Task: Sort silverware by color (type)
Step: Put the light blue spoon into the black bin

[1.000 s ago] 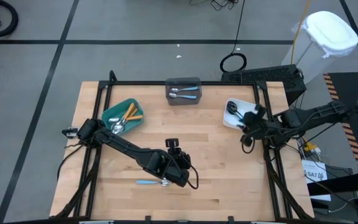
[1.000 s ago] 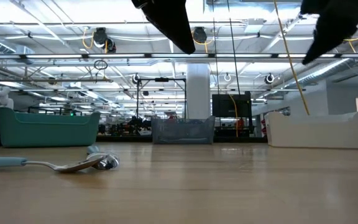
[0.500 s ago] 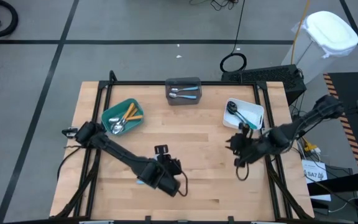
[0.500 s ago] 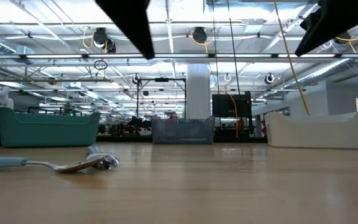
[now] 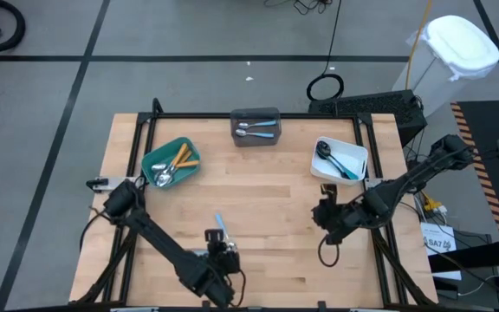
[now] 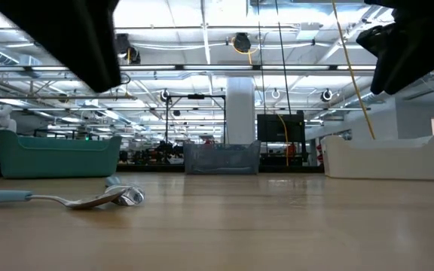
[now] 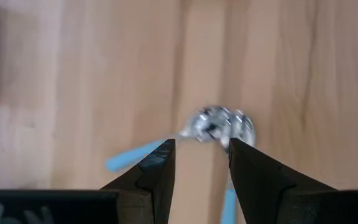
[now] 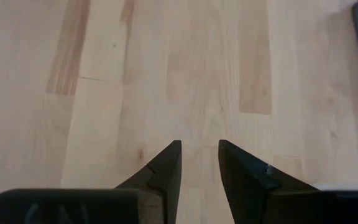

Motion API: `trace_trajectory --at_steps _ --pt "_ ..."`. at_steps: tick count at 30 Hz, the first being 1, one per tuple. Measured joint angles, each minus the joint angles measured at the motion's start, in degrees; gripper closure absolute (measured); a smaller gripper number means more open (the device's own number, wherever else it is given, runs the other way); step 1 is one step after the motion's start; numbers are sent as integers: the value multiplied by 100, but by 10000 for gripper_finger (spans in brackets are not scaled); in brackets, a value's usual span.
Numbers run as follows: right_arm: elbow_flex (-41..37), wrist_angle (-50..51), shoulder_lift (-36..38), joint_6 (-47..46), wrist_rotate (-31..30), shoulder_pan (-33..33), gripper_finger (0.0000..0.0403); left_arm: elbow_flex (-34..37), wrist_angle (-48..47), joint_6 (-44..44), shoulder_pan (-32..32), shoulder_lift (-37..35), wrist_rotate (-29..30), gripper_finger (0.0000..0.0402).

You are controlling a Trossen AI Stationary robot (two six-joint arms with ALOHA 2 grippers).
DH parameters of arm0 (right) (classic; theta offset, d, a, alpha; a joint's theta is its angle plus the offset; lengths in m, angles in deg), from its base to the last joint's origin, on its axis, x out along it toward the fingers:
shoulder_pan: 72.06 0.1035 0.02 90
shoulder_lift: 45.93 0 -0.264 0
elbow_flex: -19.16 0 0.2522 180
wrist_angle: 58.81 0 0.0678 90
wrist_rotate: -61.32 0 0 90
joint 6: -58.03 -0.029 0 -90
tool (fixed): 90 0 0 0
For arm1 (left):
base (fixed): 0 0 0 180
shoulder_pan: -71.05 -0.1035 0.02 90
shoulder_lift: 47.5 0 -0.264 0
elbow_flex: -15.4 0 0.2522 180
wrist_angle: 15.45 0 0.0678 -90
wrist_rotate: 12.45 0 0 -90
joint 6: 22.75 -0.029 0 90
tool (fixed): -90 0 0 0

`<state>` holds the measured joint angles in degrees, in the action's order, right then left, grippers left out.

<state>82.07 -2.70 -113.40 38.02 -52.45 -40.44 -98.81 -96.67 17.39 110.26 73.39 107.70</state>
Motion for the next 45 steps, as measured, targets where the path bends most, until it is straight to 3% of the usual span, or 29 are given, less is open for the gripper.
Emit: trace_trajectory --at_steps 13,20,30,34,45 --pt "0 -652 4 653 -2 0 300 373 -478 411 292 164 -486 252" --pt "0 -760 4 982 -4 0 300 681 533 232 289 125 -640 252" --pt "0 -901 4 1139 -8 0 300 1571 873 513 242 53 -814 252" --pt "0 -980 4 1176 -13 0 300 2000 1410 482 196 -160 -829 253" --pt "0 -1078 7 1156 -2 0 300 2618 2509 -174 -178 -360 -1384 313"
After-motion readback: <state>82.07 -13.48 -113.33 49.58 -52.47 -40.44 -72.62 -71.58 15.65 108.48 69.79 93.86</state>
